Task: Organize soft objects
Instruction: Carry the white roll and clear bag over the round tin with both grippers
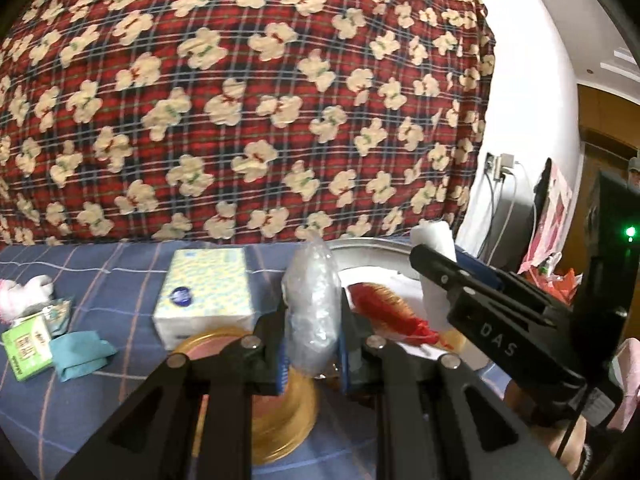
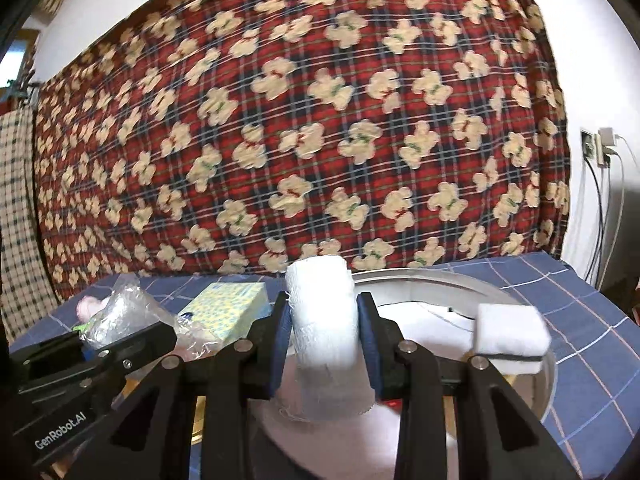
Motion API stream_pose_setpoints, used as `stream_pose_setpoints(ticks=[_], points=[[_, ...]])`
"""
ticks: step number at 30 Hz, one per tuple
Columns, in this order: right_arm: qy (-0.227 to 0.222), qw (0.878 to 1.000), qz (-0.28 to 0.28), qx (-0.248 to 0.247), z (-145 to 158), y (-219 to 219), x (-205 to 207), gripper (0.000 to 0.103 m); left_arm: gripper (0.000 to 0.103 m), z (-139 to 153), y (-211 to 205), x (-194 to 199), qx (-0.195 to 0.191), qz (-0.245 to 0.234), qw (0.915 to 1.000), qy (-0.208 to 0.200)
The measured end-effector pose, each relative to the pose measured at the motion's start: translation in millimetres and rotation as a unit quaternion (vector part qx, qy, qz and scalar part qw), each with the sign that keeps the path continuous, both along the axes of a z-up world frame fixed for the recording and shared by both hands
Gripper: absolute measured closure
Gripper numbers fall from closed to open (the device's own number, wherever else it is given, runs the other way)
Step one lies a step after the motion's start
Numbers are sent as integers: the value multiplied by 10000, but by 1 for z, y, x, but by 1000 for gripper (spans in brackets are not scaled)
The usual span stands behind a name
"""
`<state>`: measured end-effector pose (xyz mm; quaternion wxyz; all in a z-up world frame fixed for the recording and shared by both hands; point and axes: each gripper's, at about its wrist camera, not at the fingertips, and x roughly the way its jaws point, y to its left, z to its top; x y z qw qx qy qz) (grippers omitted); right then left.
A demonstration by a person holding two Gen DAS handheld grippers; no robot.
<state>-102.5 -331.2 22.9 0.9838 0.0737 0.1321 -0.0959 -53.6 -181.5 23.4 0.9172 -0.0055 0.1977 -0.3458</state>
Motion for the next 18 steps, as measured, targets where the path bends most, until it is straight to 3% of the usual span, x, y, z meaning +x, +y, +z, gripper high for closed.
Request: stream_pose_setpoints(ticks=[6, 18], points=[[-74, 9992, -347, 156, 2, -33, -7, 68, 86, 2, -28, -1, -49, -228, 9997, 85], [91, 9962, -822, 273, -1, -84, -7, 68, 86, -4, -92, -9, 212, -584, 9980, 74]])
